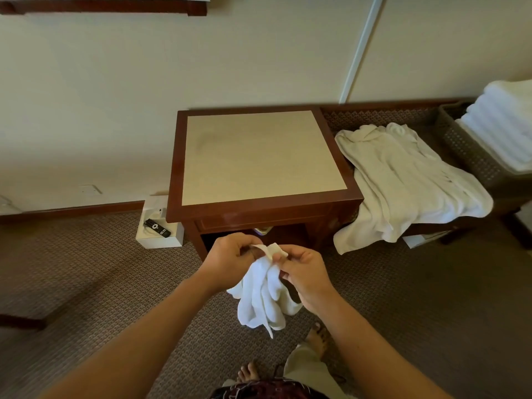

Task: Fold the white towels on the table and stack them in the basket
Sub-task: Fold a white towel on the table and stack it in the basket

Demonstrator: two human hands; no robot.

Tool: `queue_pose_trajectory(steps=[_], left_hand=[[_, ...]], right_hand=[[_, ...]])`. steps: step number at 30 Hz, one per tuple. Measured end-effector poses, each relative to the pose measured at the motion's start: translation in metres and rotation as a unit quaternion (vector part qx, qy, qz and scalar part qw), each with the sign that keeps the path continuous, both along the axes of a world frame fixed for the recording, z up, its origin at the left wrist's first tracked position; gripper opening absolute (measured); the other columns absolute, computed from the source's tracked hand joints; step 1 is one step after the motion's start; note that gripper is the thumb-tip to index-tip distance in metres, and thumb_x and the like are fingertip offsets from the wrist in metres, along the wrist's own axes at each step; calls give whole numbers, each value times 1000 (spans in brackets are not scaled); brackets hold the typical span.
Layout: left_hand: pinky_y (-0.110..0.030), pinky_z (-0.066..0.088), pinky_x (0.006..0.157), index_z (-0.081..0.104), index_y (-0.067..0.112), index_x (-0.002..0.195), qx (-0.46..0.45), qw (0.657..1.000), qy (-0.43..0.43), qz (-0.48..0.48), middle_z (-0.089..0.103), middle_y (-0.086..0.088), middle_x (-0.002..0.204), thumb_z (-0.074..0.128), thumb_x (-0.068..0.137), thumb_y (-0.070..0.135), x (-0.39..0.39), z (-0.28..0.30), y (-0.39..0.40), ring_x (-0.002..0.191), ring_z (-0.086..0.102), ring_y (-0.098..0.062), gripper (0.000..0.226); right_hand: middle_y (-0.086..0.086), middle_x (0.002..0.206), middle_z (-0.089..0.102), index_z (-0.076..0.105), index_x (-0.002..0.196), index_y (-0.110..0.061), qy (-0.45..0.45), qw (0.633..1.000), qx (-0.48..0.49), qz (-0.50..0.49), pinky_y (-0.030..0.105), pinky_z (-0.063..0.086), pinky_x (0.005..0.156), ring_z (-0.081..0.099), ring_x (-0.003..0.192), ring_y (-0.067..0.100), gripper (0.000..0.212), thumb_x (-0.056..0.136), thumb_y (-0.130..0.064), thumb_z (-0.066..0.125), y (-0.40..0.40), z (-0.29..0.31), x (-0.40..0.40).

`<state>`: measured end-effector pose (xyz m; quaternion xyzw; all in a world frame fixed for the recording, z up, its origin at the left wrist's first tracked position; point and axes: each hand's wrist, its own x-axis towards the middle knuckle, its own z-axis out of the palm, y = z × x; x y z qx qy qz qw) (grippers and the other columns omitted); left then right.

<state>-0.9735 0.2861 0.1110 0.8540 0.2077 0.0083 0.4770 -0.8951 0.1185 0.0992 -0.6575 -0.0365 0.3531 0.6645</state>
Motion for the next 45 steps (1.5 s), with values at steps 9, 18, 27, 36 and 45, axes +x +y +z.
queue_pose_trajectory(steps=[9, 18, 27, 36, 45], left_hand=[[-18, 46, 64, 69, 27, 94, -2, 994, -72, -86, 67, 13, 83, 59, 99, 15, -5, 2, -23, 77, 63, -8, 17], [-17, 43, 56, 68, 30, 80, 15, 994, -102, 41, 66, 13, 72, 67, 96, 23, -3, -8, -37, 66, 61, -8, 18], [-29, 42, 50, 70, 23, 74, -22, 991, -102, 87, 64, 1, 63, 65, 97, 25, -8, -11, -37, 55, 56, -10, 24], [-21, 42, 50, 76, 31, 77, -63, 992, -70, 84, 68, 5, 64, 69, 97, 34, -19, -13, -32, 57, 59, -6, 21], [-27, 47, 69, 73, 32, 83, -102, 995, 1, 1, 66, 8, 84, 68, 97, 38, -15, -38, -18, 73, 58, -4, 17]], right_hand=[[10, 89, 79, 76, 105, -8, -1, 999, 33, -36, 26, 58, 64, 77, 81, 20, 13, 99, -6, 64, -5, 13, 3], [3, 92, 79, 77, 99, -19, -80, 997, -6, -1, 28, 61, 76, 76, 89, 16, 25, 98, 1, 61, -5, 11, 5], [3, 105, 79, 73, 120, -8, -137, 989, 3, 59, 33, 60, 92, 74, 105, 16, 30, 90, -6, 76, -9, 5, 5], [-9, 103, 77, 78, 112, -19, -238, 966, -69, 77, 33, 59, 91, 71, 103, 8, 20, 100, -11, 64, -8, 1, 6], [-13, 106, 69, 70, 113, -15, -436, 894, -90, 46, 14, 46, 89, 64, 106, 5, 24, 105, -8, 48, -6, 11, 3]])
